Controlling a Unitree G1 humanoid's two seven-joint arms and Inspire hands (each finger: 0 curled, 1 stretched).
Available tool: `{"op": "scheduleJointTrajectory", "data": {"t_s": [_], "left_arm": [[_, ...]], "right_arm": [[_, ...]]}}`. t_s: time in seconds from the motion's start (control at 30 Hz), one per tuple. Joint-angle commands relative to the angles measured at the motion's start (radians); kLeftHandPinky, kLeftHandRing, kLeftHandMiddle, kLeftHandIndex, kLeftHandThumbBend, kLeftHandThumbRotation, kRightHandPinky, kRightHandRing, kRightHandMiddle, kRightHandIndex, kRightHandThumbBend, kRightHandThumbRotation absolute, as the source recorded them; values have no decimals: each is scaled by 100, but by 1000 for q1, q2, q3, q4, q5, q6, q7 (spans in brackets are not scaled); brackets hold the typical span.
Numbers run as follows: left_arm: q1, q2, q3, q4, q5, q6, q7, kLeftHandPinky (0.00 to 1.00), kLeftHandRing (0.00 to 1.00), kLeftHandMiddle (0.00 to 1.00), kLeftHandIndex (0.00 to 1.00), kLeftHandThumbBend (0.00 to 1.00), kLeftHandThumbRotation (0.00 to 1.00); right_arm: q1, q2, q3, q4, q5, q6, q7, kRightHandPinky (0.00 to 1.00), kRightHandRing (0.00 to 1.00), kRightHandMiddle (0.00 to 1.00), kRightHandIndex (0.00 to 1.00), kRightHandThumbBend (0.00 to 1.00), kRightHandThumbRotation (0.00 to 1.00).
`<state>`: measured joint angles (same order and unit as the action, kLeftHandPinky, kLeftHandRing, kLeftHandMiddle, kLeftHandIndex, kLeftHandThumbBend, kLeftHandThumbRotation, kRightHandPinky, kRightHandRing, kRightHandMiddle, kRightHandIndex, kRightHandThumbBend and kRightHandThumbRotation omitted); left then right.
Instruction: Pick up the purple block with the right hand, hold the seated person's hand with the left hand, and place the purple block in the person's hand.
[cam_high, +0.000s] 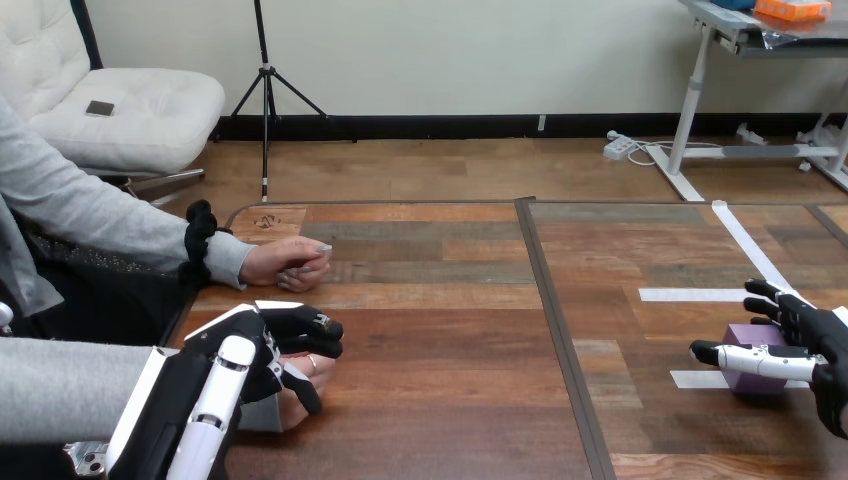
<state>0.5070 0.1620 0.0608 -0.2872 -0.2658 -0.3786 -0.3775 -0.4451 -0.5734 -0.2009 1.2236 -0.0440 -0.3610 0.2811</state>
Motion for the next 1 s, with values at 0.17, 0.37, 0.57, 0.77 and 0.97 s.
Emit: {"op": "scheduleJointTrajectory", "data": {"t_s": [0.17, 0.37, 0.57, 0.77, 0.97], "left_arm": [[-49, 9, 17, -15, -11, -10, -1, 32, 63, 63, 57, 34, 88], [-50, 6, 17, -13, -7, -19, 1, 31, 63, 63, 57, 35, 87], [-49, 6, 18, -15, 2, -20, 6, 31, 62, 62, 57, 35, 88], [-47, 9, 17, -21, -4, -12, 5, 30, 62, 62, 56, 36, 88], [-48, 9, 19, -19, 0, -21, 4, 30, 61, 62, 56, 36, 89]], "right_arm": [[-14, -35, 38, -3, -38, 10, -10, 90, 89, 89, 89, 100, 0], [-18, -45, 56, -7, -55, 25, -16, 93, 91, 88, 89, 100, 0], [-22, -54, 80, -5, -84, 25, -40, 95, 92, 88, 88, 98, 0], [-23, -59, 88, -10, -93, 32, -44, 92, 90, 88, 87, 97, 0], [-28, -67, 104, -14, -106, 48, -44, 91, 90, 87, 87, 95, 0]]}}
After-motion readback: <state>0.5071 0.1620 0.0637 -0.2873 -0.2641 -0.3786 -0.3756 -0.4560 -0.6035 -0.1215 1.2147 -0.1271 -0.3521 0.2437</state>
